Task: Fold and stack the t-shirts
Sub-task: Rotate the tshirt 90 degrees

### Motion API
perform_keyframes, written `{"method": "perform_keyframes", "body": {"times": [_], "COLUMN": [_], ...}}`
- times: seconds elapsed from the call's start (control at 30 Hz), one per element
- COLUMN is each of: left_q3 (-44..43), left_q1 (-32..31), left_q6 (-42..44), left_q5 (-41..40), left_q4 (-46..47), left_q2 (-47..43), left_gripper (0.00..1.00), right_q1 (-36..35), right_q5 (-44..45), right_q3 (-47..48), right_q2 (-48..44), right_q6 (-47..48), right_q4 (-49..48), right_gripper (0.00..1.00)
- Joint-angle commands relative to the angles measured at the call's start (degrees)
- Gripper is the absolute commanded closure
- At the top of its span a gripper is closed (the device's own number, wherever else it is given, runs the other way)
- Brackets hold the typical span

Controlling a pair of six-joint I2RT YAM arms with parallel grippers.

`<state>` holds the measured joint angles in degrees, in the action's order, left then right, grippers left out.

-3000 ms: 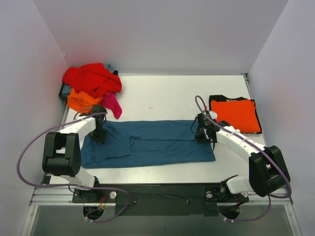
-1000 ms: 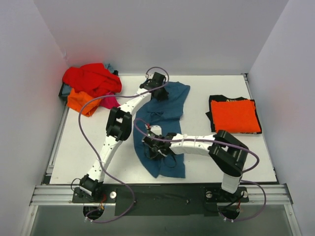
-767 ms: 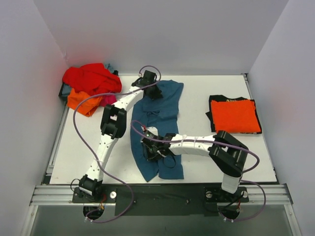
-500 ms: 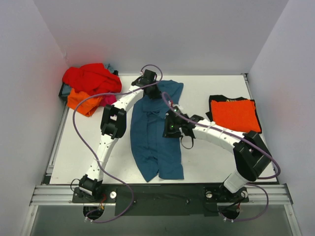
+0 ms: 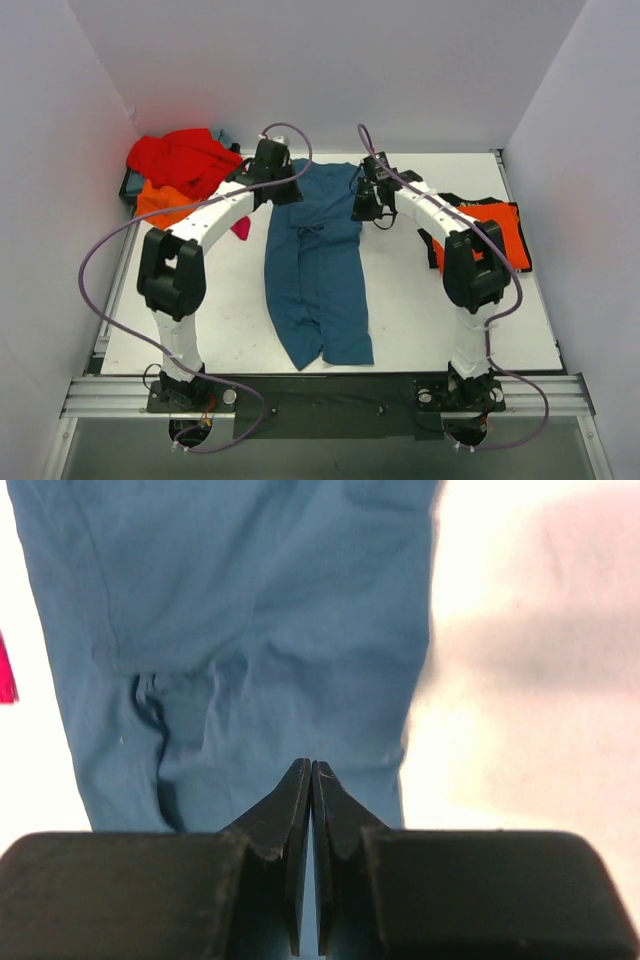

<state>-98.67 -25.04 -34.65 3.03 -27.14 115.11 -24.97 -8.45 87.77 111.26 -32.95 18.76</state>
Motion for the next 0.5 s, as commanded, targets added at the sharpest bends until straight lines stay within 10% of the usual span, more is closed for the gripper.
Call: {"method": "perform_keyframes", "body": {"times": [0.0,0.47], "left_q3": [10.68,13.6], "left_q1": [0.34,3.32], "left_q6": [1.96,0.38], "left_q5": [-4.5,-6.98], "left_q4": [5.25,4.9], "left_q2": [-5.42,4.49], "left_gripper": [1.0,1.0], "right_q1": [1.06,5.72], "right_q5": [-0.96,-2.45], "right_q3": [9.15,24.46], "right_q2": [7.29,25.65], "right_q6": [-0.45,-5.63], "right_q4": [6.71,14.63], "right_gripper": [1.0,1.0]}}
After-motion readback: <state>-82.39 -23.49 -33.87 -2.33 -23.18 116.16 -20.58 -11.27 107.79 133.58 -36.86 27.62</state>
